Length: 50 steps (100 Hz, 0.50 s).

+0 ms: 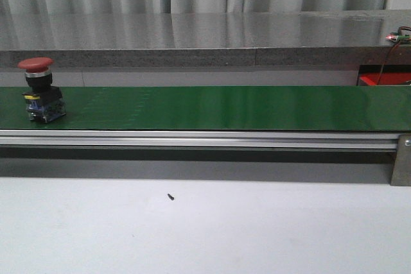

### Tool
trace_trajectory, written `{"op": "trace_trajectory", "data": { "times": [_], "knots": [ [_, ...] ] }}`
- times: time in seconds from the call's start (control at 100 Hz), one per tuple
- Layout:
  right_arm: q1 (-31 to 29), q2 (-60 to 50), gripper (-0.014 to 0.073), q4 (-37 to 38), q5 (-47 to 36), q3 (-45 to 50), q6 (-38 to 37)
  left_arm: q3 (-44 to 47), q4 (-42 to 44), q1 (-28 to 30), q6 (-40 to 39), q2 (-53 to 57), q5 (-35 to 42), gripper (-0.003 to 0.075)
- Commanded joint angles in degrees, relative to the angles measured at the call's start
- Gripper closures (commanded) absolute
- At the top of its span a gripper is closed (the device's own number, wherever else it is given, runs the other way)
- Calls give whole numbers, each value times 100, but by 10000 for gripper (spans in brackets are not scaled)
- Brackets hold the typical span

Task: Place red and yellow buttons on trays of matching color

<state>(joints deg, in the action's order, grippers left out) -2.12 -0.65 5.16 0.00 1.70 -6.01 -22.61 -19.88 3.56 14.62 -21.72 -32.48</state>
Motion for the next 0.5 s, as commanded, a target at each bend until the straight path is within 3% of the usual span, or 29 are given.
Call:
{"op": "trace_trajectory", "data": {
  "times": [0.0,0.49],
  "knots": [
    [0,-100,715,62,-500,-106,-13,-58,-148,-50,-5,286,329,739],
    [0,-100,715,62,-500,-106,-13,-17,-148,-50,-5,555,320,740]
  ]
}}
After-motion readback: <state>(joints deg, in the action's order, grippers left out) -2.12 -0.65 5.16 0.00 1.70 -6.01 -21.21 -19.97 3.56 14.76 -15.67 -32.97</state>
